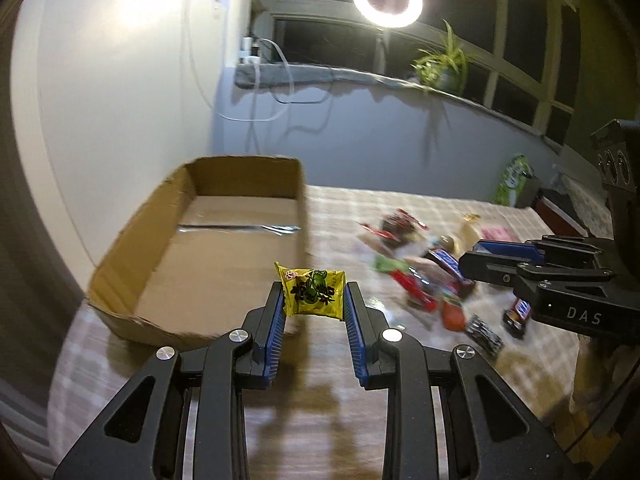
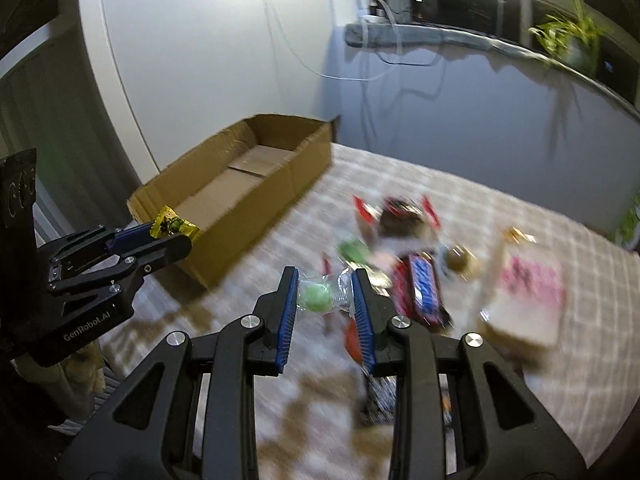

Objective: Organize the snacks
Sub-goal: 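Carry both candies into the cardboard box and open both grippers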

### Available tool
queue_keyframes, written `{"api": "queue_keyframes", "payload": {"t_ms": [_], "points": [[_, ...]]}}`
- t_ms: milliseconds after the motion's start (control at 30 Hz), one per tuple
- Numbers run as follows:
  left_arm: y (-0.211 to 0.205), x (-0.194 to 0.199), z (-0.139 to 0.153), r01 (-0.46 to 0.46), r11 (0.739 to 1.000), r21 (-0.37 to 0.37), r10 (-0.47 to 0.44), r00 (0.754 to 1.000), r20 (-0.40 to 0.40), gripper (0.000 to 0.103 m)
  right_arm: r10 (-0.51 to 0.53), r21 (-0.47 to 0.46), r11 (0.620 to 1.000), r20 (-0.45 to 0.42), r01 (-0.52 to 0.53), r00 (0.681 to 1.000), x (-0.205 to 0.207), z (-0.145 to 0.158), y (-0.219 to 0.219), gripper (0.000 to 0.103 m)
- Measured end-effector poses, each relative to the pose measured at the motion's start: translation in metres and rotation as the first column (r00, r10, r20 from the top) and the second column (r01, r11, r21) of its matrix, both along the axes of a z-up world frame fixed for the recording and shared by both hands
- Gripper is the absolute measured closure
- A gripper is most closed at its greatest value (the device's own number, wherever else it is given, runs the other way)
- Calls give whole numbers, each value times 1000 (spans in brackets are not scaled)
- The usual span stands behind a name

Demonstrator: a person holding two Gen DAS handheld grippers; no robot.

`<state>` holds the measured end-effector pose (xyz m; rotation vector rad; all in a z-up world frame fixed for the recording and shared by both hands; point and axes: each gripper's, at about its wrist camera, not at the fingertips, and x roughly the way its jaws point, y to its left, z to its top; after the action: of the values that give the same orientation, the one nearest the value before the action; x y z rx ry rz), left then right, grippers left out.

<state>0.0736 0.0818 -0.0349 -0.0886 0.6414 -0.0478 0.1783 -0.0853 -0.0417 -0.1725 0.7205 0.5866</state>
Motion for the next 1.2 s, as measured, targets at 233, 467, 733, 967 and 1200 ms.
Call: {"api": "queue_keyframes", "payload": {"t_ms": [233,467,733,967,1200], "points": [[34,12,0,-76,997,8,76,997,6,76,82,3,997,0,-82,997,25,9,50,75],[57,18,-6,-114,994,1,114,993,-7,76,144,-15,990,4,-143,990,45,10,101,75],[74,21,-11,-140,990,-13,139,990,-25,76,180,-32,983,-35,-181,983,63,-4,141,75],[81,21,-13,-151,988,-23,150,988,-33,75,191,-47,980,-44,-193,981,69,-12,151,72],[83,21,-14,-169,985,-30,168,985,-40,61,186,-43,981,-25,-187,982,67,-9,150,42]]}}
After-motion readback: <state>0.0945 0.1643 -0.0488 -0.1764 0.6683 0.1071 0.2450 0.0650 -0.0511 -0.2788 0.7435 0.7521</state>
